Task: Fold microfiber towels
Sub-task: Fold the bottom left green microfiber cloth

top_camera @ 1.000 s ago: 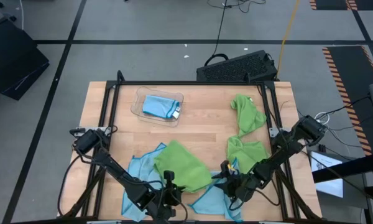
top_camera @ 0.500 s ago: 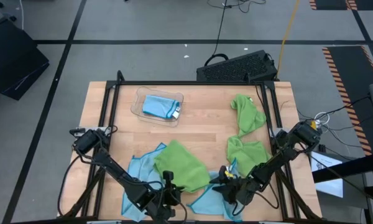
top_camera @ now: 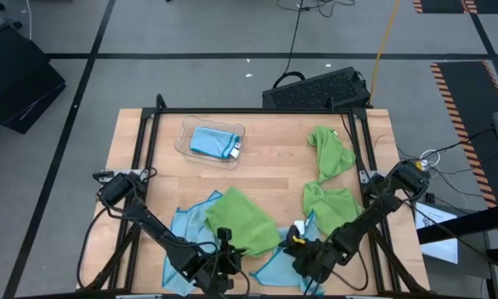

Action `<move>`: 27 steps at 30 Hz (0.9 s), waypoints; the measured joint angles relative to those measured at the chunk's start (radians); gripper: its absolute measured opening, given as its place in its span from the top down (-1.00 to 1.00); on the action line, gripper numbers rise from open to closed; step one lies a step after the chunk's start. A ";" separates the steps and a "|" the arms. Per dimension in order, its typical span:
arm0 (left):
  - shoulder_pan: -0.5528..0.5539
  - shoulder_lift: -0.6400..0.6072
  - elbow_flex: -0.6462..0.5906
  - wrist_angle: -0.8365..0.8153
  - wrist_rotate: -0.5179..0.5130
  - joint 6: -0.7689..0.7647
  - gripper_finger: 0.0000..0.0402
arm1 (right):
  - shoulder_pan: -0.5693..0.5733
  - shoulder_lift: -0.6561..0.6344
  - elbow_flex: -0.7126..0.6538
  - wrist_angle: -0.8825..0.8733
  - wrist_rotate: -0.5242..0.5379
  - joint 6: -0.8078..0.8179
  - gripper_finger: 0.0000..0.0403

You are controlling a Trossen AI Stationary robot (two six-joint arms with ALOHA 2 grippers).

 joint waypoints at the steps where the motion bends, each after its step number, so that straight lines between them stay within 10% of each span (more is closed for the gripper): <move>1: 0.000 0.000 0.000 0.000 0.000 0.000 0.96 | -0.008 0.001 0.000 -0.006 -0.005 -0.012 0.32; 27: 0.000 0.000 0.000 -0.002 0.033 0.009 0.98 | -0.037 -0.002 -0.142 0.271 -0.081 -0.191 0.32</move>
